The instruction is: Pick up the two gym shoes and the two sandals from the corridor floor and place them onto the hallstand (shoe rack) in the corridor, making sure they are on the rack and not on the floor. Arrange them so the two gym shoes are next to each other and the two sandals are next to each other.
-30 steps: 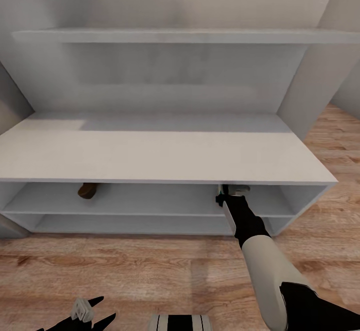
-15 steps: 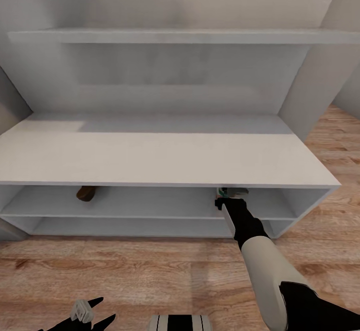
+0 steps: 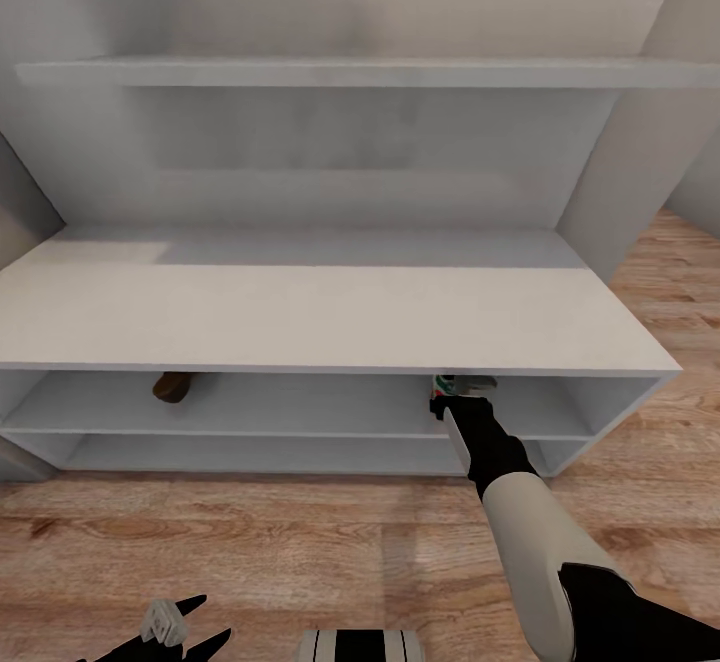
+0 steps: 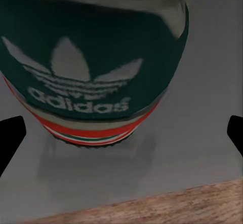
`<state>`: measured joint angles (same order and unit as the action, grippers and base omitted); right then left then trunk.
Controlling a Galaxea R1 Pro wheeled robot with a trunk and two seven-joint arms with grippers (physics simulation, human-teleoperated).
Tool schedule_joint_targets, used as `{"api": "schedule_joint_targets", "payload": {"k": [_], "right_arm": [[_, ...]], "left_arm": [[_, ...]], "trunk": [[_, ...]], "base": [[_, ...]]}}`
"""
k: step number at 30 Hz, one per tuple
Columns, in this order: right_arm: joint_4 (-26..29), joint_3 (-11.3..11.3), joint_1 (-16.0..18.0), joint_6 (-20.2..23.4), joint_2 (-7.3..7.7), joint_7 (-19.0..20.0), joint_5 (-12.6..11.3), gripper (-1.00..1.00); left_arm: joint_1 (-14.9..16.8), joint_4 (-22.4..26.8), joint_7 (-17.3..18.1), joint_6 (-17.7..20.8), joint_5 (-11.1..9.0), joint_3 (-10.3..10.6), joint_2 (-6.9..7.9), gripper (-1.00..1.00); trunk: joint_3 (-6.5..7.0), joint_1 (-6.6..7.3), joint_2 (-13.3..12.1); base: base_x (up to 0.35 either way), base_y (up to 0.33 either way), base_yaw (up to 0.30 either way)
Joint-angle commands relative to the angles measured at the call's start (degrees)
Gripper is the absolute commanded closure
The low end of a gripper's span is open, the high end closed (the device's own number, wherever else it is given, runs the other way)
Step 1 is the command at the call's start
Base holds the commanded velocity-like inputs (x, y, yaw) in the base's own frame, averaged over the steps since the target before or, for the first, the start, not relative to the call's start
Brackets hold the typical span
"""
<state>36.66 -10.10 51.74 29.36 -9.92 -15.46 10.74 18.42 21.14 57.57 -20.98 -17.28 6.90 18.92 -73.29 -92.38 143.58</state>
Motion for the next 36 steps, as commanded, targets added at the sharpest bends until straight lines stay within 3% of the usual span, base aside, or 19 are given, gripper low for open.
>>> {"api": "schedule_joint_targets", "payload": {"k": [1,11,36], "right_arm": [[0.08,-0.27,0.03,0.35,-0.08,0.17,0.59,-1.00],[0.08,-0.27,0.03,0.35,-0.08,0.17,0.58,-1.00],[0.08,-0.27,0.03,0.35,-0.08,0.22,0.59,-1.00]], "left_arm": [[0.04,-0.06,0.00,-0.28,-0.50,0.46,0.07,-1.00],[0.04,-0.10,0.00,-0.25,-0.50,0.48,0.07,-1.00],[0.04,-0.13,0.00,-0.13,-0.53,0.40,0.08,-1.00]], "trunk": [[-0.04,0.01,0.02],[-0.04,0.01,0.02],[-0.04,0.01,0.02]], "base": [[0.000,0.000,0.000],[-0.110,0.000,0.000],[-0.320,0.000,0.000]]}}
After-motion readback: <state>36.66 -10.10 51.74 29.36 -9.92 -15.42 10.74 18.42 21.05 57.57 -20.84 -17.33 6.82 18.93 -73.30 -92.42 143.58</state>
